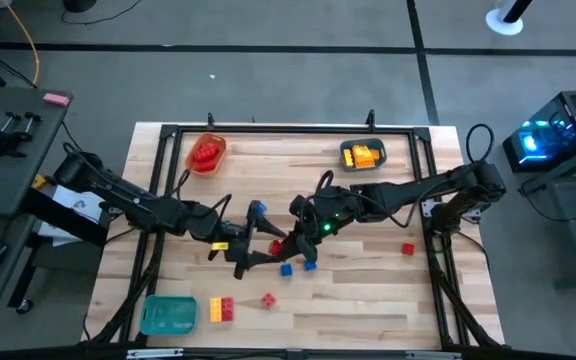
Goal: Sort blocks
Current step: Put the red game piece into the orange bin
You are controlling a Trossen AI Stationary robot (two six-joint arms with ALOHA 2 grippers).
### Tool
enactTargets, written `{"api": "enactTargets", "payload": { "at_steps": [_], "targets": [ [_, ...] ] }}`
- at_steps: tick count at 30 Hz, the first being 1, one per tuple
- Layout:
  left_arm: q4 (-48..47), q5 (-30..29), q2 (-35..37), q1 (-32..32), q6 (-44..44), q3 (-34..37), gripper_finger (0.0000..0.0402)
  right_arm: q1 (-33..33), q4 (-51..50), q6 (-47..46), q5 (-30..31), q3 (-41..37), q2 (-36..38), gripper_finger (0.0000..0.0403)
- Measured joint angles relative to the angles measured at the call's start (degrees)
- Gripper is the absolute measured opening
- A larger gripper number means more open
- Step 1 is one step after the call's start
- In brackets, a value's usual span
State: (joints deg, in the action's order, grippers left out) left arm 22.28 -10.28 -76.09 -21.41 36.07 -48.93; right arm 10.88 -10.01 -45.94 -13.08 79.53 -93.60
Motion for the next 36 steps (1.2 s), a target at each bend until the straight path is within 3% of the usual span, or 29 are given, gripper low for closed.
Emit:
{"api": "enactTargets", "payload": {
  "at_steps": [14, 36],
  "targets": [
    [-1.29, 3.26, 0.76, 1.36, -4.39, -0.07, 0.0138, -0.77, 1.06, 1.41, -0.39, -0.15, -0.07, 0.0000],
    [-4.51, 1.81, 2.83, 1.05, -1.22, -0.09, 0.0149, -1.48, 3.51, 3.92, -0.28, -0.11, 1.32, 0.0000]
  ]
}}
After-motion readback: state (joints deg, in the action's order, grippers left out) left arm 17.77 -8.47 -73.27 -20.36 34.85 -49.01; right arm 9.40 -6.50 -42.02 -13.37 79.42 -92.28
